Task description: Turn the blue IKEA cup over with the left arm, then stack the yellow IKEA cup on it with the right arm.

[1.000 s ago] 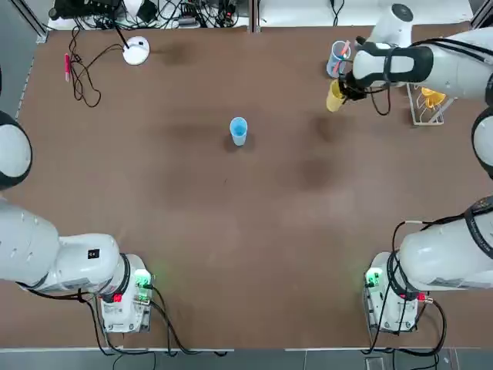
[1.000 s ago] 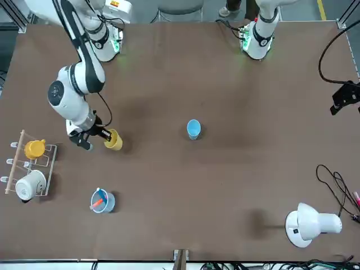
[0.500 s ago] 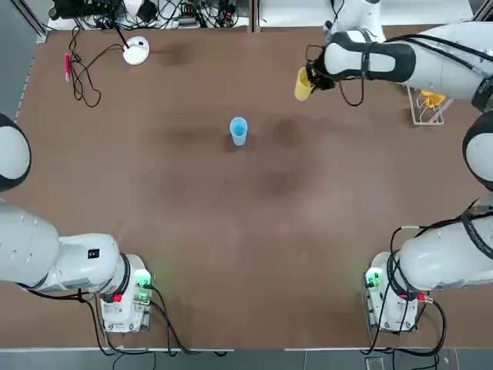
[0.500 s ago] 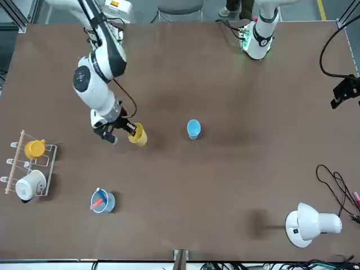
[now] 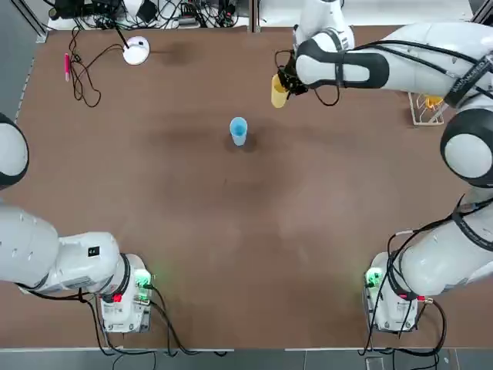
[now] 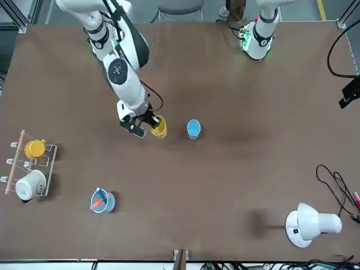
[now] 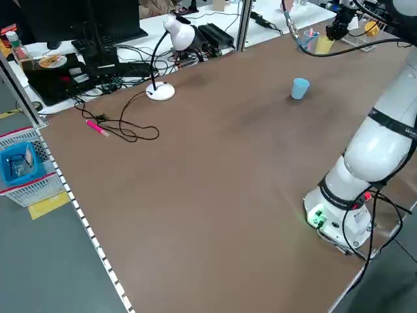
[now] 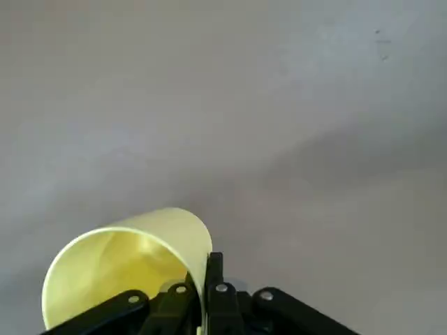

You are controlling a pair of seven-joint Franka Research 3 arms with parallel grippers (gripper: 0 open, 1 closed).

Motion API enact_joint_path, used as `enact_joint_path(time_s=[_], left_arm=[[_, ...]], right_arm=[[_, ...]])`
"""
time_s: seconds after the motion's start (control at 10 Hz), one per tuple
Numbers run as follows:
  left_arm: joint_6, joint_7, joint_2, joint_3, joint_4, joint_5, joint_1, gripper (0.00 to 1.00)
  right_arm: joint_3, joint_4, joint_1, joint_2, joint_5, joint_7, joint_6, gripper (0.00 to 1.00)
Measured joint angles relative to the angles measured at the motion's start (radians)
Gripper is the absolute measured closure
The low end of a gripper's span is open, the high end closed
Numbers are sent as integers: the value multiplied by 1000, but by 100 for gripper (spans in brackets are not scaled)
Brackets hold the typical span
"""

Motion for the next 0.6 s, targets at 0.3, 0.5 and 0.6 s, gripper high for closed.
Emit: enact_joint_path(time_s=[0.3, 0.5, 0.6], left_arm=[[0, 0, 0, 0, 0, 0, 14, 1], [0, 0, 1, -1, 0, 0, 14, 1], [0, 0, 1, -1, 0, 0, 14, 1]], right_arm=[[-1, 39, 66, 25, -5, 82, -3, 96], [-1, 58, 108, 38, -13, 133, -7, 96], [-1, 66, 128, 51, -17, 153, -7, 96]])
